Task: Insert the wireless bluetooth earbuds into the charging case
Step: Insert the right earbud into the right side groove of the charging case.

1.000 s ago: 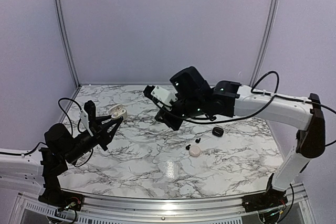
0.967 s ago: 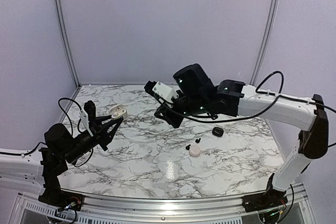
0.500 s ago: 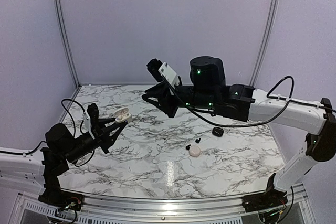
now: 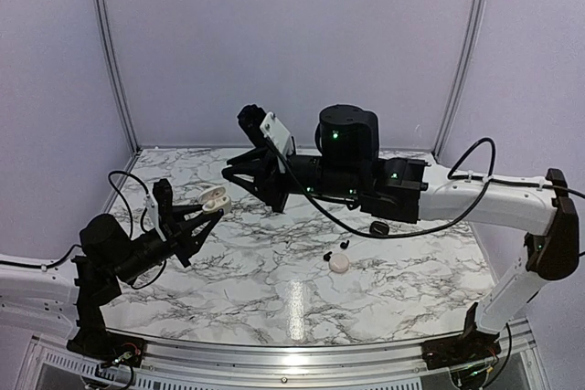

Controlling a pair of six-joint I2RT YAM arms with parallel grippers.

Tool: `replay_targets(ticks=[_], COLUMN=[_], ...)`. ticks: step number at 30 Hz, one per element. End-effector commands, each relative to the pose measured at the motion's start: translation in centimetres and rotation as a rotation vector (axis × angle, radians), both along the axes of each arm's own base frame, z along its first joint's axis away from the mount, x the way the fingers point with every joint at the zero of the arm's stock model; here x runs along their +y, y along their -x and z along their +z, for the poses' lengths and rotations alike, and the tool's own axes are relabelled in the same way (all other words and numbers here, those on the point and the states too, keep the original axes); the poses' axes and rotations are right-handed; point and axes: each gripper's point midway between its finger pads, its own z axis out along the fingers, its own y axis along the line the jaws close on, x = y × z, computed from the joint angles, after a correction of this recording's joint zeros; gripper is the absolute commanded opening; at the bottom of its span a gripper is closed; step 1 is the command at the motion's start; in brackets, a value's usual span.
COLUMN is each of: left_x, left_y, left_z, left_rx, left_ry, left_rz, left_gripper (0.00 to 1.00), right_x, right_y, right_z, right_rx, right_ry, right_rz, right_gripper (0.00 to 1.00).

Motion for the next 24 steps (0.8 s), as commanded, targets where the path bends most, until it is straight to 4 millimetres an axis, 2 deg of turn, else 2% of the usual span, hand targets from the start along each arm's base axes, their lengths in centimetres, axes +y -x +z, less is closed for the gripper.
replay_targets(ticks=[1, 12, 24], left_x=[0.0, 0.1, 0.2], left_y=[0.0, -0.2, -0.2], left_z=[2.9, 3.3, 3.3], left_rx=[-0.032, -0.036, -0.038], left_ry=[0.093, 0.105, 0.110], left_rz=[-0.010, 0.004, 0.009], left_gripper=[0.00, 0.00, 0.00], right_x=[1.0, 2.0, 2.5], right_y=[0.3, -0.1, -0.5], right_z=[0.5, -2.1, -3.8], right_rx=[0.019, 0.055, 0.072], right_ry=[-0.052, -0.008, 0.024], right_rz=[0.018, 0.013, -0.001], right_gripper=[0.08, 0.09, 0.08])
